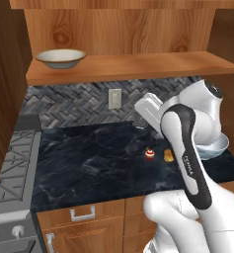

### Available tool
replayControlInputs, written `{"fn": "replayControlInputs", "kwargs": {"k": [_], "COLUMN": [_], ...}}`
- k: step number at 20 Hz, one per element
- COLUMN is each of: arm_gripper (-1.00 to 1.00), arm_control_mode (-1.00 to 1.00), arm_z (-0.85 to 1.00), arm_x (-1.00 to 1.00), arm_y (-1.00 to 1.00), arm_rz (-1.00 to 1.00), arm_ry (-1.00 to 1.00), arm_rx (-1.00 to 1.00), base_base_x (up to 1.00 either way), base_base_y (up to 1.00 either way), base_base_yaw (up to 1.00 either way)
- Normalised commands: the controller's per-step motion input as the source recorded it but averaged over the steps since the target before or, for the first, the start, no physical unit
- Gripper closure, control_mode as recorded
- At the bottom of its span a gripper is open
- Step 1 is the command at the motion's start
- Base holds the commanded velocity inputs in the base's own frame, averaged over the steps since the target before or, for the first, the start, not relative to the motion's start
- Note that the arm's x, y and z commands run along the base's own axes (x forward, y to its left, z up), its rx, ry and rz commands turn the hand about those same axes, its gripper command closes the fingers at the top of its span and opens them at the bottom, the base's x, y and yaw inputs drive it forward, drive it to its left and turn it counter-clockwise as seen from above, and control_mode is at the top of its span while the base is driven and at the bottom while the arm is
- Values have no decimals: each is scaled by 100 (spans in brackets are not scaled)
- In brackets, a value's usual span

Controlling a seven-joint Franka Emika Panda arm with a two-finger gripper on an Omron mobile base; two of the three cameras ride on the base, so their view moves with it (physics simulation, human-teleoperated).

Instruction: Pick both bowls and place them on the counter. Then place the cupcake in one bowl and place the bread in the other bowl.

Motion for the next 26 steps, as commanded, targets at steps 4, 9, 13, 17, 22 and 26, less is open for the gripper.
{"fn": "replayControlInputs", "kwargs": {"k": [4, 9, 13, 17, 22, 26], "arm_gripper": [-100, -100, -100, -100, -100, -100], "arm_control_mode": [-100, -100, -100, -100, -100, -100], "arm_z": [59, 56, 47, 12, 2, 12], "arm_x": [23, 31, 29, 4, 34, 42], "arm_y": [23, 23, 29, 1, 16, 20], "arm_rz": [-4, 0, 0, 0, -3, 0], "arm_ry": [0, 0, 0, 0, 0, 0], "arm_rx": [15, 14, 7, 3, 0, 0], "base_base_x": [0, 0, 0, 0, 0, 0], "base_base_y": [0, 0, 0, 0, 0, 0], "base_base_yaw": [0, 0, 0, 0, 0, 0]}}
